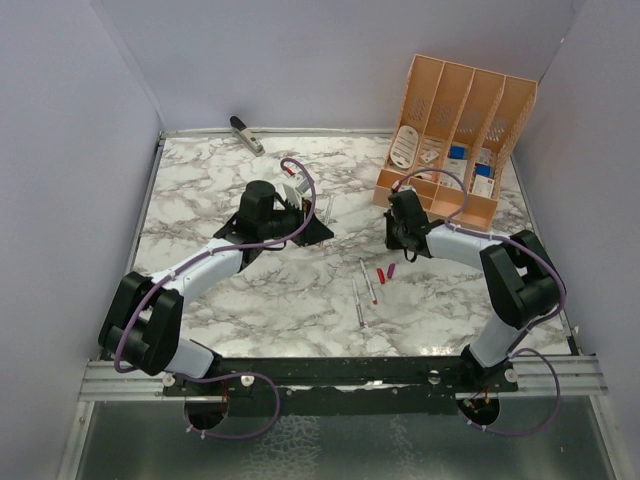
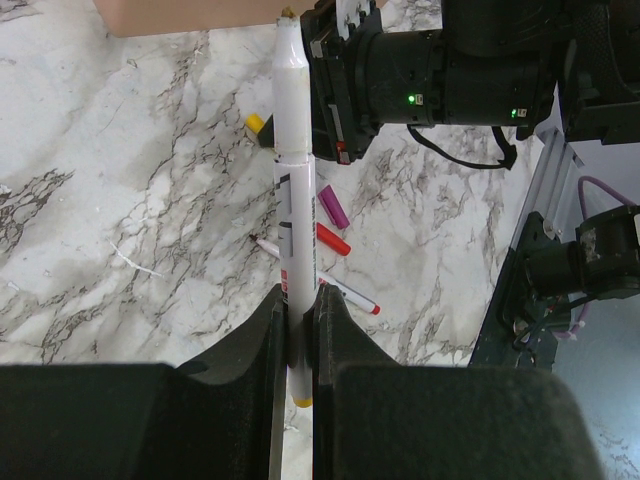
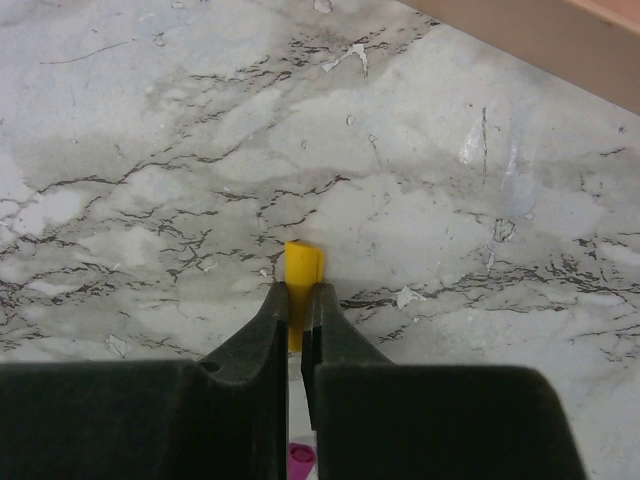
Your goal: Insert the pens into the pen caps
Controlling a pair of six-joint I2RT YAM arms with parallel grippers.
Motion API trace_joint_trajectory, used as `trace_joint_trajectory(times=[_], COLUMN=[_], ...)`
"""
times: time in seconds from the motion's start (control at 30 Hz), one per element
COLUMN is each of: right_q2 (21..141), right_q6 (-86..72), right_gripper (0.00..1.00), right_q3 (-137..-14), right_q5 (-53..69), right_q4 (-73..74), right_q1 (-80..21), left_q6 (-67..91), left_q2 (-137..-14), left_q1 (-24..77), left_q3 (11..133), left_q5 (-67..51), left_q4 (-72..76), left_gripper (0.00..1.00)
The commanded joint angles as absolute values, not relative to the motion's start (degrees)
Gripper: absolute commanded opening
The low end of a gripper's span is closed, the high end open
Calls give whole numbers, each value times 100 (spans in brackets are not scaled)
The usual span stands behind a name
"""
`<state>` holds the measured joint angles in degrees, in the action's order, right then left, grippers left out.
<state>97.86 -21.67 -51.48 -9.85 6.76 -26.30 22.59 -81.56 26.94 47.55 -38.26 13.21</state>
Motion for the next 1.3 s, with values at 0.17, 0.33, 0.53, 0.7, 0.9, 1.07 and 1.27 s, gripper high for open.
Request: trace_joint_trajectory(times=[0.17, 0.33, 0.53, 0.7, 0.9, 1.07, 1.27], right_q2=[8881, 8180, 7505, 7269, 7335, 7461, 7470], right_q6=[-2245, -2481, -3062, -3527, -3995, -4330, -4537], right_gripper=[1, 1, 1, 1, 1, 1, 1], right_q3=[-4986, -4906, -4283, -3853, -3253, -3055, -3197], right_q5=[-201, 613, 1277, 1616, 2003, 1983, 2230], right_q4=[-316, -1398, -3408, -4798, -7249, -8476, -8581], right_q1=[-2654, -2654, -2654, -2654, -2650, -2650, -2654], left_q6=[2194, 2141, 2126, 2191, 2229, 2276, 2290], left_q2=[-8057, -7841, -7783, -7673, -7600, -7581, -7566], left_q1=[2654, 2654, 2690, 2871, 3165, 3268, 3311], left_q3=[4902, 4771, 4705, 4658, 4804, 4889, 4948], left_q5=[-3812, -4080, -4819, -5261, -5283, -5267, -5188], left_q4=[1257, 1577, 1950, 2393, 2416, 2416, 2416], left_gripper=[0, 0, 0, 0, 0, 0, 0])
